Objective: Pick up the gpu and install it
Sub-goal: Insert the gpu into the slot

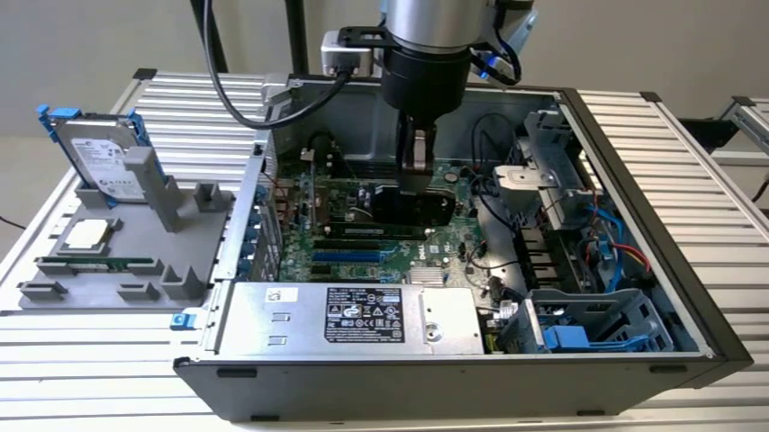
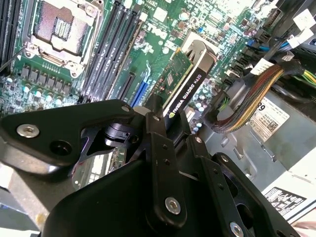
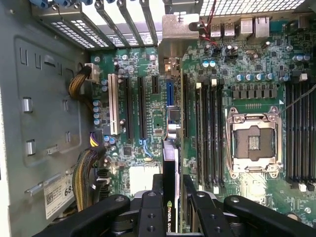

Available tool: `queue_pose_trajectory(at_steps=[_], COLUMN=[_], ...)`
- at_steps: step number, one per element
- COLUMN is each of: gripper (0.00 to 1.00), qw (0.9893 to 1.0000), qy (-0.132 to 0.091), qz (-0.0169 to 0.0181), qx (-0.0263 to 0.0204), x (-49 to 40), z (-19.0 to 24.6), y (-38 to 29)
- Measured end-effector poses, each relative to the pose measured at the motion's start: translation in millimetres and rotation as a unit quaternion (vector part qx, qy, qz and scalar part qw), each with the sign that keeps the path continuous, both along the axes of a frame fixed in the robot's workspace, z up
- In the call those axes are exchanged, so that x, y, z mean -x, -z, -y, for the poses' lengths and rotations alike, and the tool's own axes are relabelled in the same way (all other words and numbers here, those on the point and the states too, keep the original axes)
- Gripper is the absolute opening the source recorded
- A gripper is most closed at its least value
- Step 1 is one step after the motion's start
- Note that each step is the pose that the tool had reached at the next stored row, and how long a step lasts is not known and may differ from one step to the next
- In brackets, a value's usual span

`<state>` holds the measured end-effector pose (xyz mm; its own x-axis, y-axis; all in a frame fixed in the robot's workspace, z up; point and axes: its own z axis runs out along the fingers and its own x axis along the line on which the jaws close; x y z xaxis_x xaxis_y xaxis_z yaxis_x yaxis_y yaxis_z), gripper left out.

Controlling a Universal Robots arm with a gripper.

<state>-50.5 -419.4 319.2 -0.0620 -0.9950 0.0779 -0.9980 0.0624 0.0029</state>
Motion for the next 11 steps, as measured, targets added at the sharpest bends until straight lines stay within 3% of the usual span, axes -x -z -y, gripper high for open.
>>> queue_pose_trajectory(at_steps=[11], gripper=[0.00], qw=[1.0000], qy=[0.000], qz=[0.0000], qx=[0.0024], x=[0.0], z=[0.0], y=[3.8])
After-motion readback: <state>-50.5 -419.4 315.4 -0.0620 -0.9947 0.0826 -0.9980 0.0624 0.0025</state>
